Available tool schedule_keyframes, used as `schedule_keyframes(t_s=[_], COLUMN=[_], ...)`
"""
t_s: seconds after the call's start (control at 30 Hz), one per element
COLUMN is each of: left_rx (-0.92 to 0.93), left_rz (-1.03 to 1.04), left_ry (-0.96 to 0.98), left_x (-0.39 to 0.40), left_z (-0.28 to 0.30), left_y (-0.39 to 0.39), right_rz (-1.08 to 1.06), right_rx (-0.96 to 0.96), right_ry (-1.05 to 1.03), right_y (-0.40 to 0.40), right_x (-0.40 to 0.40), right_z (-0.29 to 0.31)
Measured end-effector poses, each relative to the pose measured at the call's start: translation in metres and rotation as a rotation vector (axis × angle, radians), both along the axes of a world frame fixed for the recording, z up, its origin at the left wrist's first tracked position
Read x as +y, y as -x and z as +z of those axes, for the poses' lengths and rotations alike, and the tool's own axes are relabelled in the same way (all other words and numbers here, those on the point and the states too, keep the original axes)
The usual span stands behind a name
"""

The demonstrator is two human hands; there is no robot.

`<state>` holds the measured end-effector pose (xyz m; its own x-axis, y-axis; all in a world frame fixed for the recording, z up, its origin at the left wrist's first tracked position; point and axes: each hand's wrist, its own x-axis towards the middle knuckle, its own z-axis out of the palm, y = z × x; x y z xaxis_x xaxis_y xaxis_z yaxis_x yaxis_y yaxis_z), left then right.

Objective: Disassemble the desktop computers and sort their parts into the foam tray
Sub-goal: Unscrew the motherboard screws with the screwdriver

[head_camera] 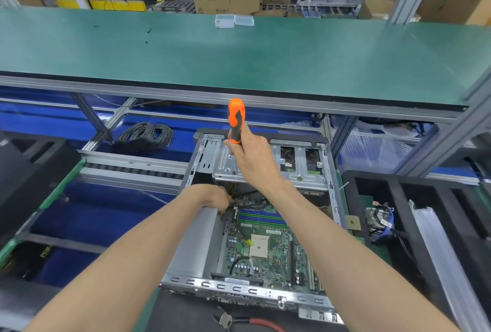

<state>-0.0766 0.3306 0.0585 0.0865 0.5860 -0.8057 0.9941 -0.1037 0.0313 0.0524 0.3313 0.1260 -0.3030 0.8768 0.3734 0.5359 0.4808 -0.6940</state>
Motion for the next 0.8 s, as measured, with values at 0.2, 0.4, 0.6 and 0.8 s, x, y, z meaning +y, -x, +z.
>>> schedule_keyframes(t_s=[0.2, 0.4, 0.6, 0.8], left_rx=[0.07, 0.115, 0.111, 0.072], left_rz=[0.002, -0.058, -0.088, 0.006], left_ry=[0.092, 0.111, 0.053, 0.06], left_x=[0.0, 0.003, 0.004, 0.004], left_z=[-0.007, -0.01, -0.016, -0.022], left_y=[-0.002, -0.002, -0.006, -0.001], right_rz=[-0.006, -0.014, -0.029, -0.019], right_rx=[-0.011, -0.028, -0.003, -0.031], right_ry=[-0.05, -0.05, -0.041, -0.044], right_y=[0.002, 0.005, 0.002, 0.001], right_x=[0.0, -0.001, -0.001, -0.003], right_z=[0.001, 0.005, 0.007, 0.006])
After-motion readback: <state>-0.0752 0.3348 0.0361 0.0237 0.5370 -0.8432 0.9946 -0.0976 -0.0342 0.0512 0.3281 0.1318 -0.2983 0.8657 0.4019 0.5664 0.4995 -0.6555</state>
